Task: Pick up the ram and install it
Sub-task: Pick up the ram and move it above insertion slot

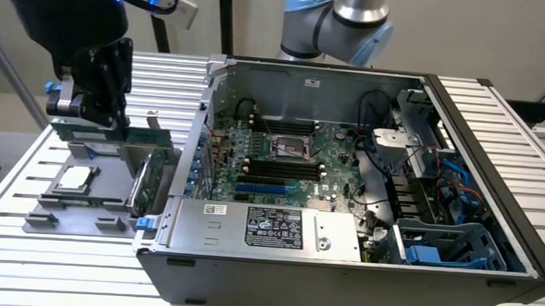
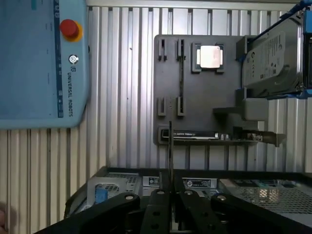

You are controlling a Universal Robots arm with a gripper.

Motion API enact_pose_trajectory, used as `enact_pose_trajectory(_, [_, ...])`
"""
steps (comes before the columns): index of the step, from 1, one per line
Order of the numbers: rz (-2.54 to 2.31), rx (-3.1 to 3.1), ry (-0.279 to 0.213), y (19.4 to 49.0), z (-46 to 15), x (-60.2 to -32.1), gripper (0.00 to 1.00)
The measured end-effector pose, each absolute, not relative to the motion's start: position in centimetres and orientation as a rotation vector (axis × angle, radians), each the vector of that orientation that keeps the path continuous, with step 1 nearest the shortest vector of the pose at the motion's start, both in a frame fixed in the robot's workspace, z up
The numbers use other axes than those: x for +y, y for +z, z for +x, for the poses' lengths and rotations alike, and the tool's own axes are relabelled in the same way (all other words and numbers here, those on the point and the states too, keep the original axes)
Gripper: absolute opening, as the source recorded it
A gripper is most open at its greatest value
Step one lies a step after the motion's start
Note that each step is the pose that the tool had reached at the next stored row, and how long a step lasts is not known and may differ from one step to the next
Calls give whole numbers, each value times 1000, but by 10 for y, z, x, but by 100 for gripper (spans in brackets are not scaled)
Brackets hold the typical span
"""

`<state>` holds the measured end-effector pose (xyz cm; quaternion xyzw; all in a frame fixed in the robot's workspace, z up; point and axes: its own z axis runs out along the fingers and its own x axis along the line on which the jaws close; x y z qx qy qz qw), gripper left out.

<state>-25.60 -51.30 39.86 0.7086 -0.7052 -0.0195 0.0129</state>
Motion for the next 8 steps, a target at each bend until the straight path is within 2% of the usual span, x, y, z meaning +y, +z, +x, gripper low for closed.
enact_pose_trajectory(8, [2208, -2198, -61, 400, -219, -513, 0])
